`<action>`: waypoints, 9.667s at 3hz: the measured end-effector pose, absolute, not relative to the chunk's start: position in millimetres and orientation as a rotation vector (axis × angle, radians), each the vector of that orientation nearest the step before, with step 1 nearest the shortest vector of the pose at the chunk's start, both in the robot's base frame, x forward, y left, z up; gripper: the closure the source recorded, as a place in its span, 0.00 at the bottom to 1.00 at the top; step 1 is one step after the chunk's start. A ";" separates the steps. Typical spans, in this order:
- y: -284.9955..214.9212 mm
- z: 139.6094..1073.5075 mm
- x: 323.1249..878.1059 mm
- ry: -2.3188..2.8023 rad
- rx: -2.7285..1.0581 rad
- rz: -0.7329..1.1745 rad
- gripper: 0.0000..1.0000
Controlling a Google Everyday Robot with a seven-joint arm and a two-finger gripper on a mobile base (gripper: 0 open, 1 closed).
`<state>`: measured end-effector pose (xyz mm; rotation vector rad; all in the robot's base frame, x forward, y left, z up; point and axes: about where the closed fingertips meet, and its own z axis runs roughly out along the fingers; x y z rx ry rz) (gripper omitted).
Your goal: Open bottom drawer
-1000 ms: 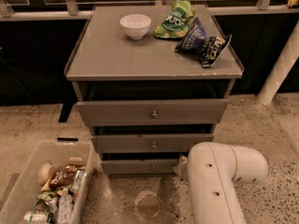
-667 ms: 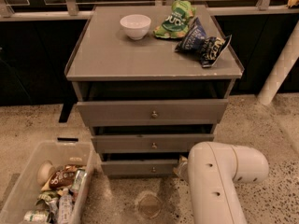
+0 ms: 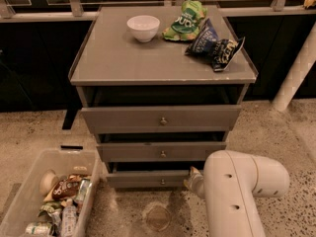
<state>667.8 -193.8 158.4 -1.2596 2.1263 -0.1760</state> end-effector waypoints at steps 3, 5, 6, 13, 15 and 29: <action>-187.4 149.5 625.9 2.144 -1.247 -0.134 1.00; -186.1 154.1 616.5 2.142 -1.255 -0.125 1.00; -184.9 157.5 604.7 2.147 -1.256 -0.112 1.00; -183.0 154.9 571.7 2.123 -1.302 -0.093 1.00; -180.6 157.3 563.7 2.118 -1.309 -0.083 1.00; -190.5 159.7 503.6 2.106 -1.367 -0.053 1.00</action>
Offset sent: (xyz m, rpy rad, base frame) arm -0.4277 0.0608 -0.1384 0.2591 0.1757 -0.0476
